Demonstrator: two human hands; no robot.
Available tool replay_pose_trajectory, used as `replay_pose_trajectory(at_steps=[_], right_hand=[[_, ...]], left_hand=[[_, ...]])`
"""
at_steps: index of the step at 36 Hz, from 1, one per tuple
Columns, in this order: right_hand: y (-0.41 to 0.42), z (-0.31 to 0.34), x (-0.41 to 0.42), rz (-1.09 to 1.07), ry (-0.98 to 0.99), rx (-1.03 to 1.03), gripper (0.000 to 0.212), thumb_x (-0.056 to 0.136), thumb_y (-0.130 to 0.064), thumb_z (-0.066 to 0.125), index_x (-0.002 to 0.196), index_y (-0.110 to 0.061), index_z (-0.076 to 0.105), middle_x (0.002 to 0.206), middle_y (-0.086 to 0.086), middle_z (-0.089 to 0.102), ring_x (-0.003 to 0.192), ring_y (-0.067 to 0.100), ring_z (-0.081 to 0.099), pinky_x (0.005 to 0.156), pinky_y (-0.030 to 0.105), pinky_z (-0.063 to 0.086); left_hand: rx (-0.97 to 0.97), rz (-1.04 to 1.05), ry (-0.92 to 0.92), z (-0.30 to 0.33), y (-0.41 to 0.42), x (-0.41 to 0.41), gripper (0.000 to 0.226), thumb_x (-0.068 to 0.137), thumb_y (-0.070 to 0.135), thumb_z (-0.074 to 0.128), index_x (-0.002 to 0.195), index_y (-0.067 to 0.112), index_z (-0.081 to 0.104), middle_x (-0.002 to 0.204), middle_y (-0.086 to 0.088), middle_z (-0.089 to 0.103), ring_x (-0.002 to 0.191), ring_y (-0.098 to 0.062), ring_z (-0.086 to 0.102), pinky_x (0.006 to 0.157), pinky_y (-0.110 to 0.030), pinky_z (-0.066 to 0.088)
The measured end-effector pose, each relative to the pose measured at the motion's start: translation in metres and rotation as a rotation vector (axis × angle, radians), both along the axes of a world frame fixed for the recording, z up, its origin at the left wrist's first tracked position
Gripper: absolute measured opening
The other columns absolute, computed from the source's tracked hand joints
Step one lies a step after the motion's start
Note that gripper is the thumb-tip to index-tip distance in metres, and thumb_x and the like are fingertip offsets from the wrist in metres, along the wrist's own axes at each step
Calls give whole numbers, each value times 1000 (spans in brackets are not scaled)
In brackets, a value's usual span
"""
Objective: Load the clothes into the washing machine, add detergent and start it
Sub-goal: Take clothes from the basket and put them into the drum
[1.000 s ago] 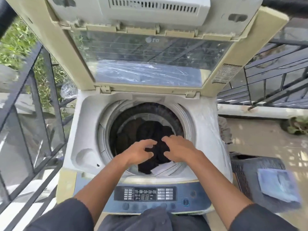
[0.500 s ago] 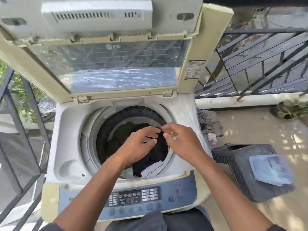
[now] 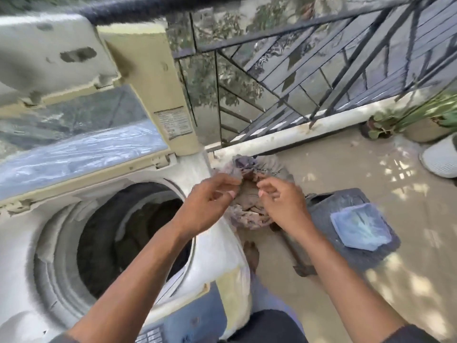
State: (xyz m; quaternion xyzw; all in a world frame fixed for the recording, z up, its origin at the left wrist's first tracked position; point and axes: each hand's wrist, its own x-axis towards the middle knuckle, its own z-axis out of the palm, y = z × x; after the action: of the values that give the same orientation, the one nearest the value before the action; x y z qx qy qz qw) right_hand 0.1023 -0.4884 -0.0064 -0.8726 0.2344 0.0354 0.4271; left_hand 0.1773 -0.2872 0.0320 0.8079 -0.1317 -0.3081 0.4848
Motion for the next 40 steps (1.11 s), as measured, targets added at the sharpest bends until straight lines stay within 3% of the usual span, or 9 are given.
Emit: replay_pose_trajectory(at_steps=[4, 10, 15, 19, 25, 26, 31, 35, 40], right_hand=[[-41, -36, 3, -34, 88, 11, 15, 93, -17, 71, 106, -23, 77, 101, -7, 78, 80, 6, 69, 81, 29, 60], [-87, -125, 6, -58, 242, 74, 23, 84, -34, 55, 97, -29, 74, 97, -10, 77, 89, 15, 73, 83, 42, 61], [-106, -181, 14, 23, 421, 92, 27, 95, -12, 59, 117, -20, 72, 107, 5, 76, 100, 28, 71, 91, 34, 56], [-113, -234, 17, 71, 497, 26, 21, 94, -16, 58, 107, -20, 74, 115, 13, 75, 99, 35, 72, 73, 27, 48], [-119, -312, 26, 179, 632, 71, 7, 90, -21, 61, 83, -23, 60, 88, 9, 69, 94, 35, 70, 74, 36, 54], [-119, -325, 29, 199, 645, 68, 3, 90, -20, 61, 88, -21, 64, 94, 12, 71, 97, 35, 69, 75, 36, 53], [-112, -376, 48, 285, 662, -16, 31, 87, -19, 64, 117, -19, 71, 112, 13, 72, 109, 35, 67, 86, 38, 55], [-101, -401, 56, 304, 680, -66, 27, 84, -19, 65, 109, -21, 73, 111, 8, 72, 108, 33, 69, 85, 39, 58], [-94, -394, 58, 219, 698, -83, 18, 84, -8, 57, 78, -21, 68, 94, 11, 73, 95, 32, 70, 78, 35, 55]], left_hand=[[53, -86, 12, -21, -43, 16, 28, 103, 7, 60, 122, 22, 73, 121, 8, 74, 115, -5, 68, 91, -20, 51], [203, -131, 98, -86, -103, 39, 16, 102, 15, 65, 112, 26, 71, 114, 8, 74, 105, -17, 71, 100, -35, 57], [431, -268, 198, -153, -139, 55, 25, 100, 14, 62, 121, 22, 71, 120, 0, 71, 108, -21, 68, 97, -31, 54], [548, -276, 279, -204, -156, 62, 31, 97, 12, 58, 125, 20, 70, 127, -6, 72, 115, -24, 68, 100, -31, 53], [713, -285, 329, -264, -164, 65, 30, 97, 15, 59, 125, 17, 69, 127, -10, 70, 122, -29, 65, 96, -28, 49], [735, -291, 340, -273, -164, 65, 31, 97, 16, 59, 127, 16, 69, 132, -12, 69, 125, -30, 63, 99, -29, 49], [838, -328, 348, -306, -160, 67, 39, 100, 24, 60, 138, 19, 65, 149, -11, 60, 137, -31, 55, 105, -28, 44], [879, -326, 383, -323, -160, 67, 40, 100, 24, 61, 140, 19, 64, 147, -16, 60, 135, -34, 56, 102, -28, 45], [904, -343, 383, -333, -157, 59, 45, 98, 29, 63, 143, 22, 63, 148, -19, 59, 136, -35, 55, 103, -28, 45]])
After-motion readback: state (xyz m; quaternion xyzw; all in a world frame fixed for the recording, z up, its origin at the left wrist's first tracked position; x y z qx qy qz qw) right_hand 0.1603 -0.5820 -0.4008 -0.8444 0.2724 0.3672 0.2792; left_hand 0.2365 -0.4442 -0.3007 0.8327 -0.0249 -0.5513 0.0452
